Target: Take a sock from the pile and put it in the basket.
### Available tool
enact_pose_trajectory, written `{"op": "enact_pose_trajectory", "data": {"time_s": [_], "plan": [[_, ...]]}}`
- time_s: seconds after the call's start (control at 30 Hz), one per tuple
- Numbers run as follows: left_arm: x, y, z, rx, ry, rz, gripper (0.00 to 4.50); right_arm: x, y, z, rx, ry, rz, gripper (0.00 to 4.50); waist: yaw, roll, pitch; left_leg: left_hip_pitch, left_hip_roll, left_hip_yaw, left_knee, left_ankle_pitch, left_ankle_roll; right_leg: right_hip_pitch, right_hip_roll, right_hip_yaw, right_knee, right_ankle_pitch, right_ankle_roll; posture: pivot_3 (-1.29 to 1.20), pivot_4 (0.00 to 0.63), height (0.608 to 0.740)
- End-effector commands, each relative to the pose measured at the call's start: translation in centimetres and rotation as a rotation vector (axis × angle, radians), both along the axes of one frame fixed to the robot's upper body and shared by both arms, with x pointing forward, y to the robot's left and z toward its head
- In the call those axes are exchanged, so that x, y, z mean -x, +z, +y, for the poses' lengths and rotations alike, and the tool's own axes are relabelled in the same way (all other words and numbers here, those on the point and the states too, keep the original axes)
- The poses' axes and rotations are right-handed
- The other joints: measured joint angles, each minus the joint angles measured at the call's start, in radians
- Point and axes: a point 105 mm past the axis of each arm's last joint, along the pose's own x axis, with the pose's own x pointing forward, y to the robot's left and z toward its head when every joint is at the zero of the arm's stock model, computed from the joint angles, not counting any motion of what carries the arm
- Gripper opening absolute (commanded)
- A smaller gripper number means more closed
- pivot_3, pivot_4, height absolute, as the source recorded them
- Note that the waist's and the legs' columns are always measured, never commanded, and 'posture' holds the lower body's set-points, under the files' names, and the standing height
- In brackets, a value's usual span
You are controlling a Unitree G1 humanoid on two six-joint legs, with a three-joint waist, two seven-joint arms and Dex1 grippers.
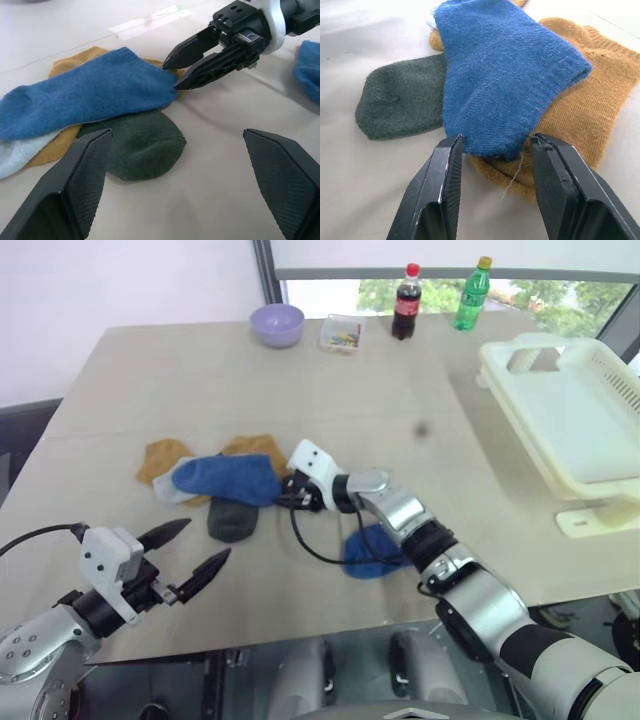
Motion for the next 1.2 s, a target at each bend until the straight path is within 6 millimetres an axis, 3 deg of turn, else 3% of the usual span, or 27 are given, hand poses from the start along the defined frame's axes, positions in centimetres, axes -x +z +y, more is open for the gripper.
{"op": "enact_pose_trajectory", "data": {"time_s": [0.03, 0.1, 0.33, 0.63, 0.97, 1.2], "plan": [[-0.1, 0.7, 0.6, -0.032, 0.021, -0.040, 4.50, 1.1, 1.5, 1.6, -0.061, 0.048, -0.023, 0.80, 0.000, 0.000, 0.000, 0.000, 0.000, 0.000, 0.000, 0.000, 0.000, 0.000, 0.000, 0.000, 0.000, 0.000, 0.000, 0.00, 0.150, 0.733], [-0.1, 0.8, 0.7, -0.037, 0.030, -0.045, 4.50, 1.1, 1.4, 1.6, -0.060, 0.048, -0.021, 0.05, 0.000, 0.000, 0.000, 0.000, 0.000, 0.000, 0.000, 0.000, 0.000, 0.000, 0.000, 0.000, 0.000, 0.000, 0.000, 0.00, 0.150, 0.733], [-0.2, 0.8, 0.8, -0.044, 0.030, -0.048, 4.50, 1.1, 1.4, 1.5, -0.060, 0.045, -0.026, 0.05, 0.000, 0.000, 0.000, 0.000, 0.000, 0.000, 0.000, -0.001, -0.002, -0.001, -0.001, 0.000, 0.000, 0.000, 0.000, 0.00, 0.150, 0.733], [-0.2, 1.4, 0.0, -0.012, -0.018, -0.070, 4.50, 1.5, 4.0, 0.0, -0.093, 0.052, -0.023, 0.05, 0.002, 0.000, 0.000, -0.001, 0.000, 0.000, -0.001, -0.002, -0.003, -0.003, -0.003, 0.000, 0.000, 0.000, 0.000, 0.00, 0.150, 0.733], [-0.3, 1.4, -2.1, 0.023, -0.139, -0.048, 4.50, 2.3, 5.8, -5.1, -0.027, 0.048, -0.009, 0.05, 0.002, 0.000, 0.000, -0.002, -0.001, -0.001, -0.001, 0.000, 0.001, -0.003, -0.003, -0.001, 0.000, 0.000, -0.001, 0.00, 0.150, 0.733], [-2.5, 1.2, -5.5, 0.114, -0.274, -0.048, 4.50, 1.0, 5.3, -10.9, 0.069, -0.083, 0.010, 0.05, 0.008, 0.000, 0.000, -0.002, -0.003, -0.001, -0.001, 0.000, 0.004, -0.002, -0.003, -0.001, 0.000, 0.000, 0.000, 0.00, 0.150, 0.733]]}}
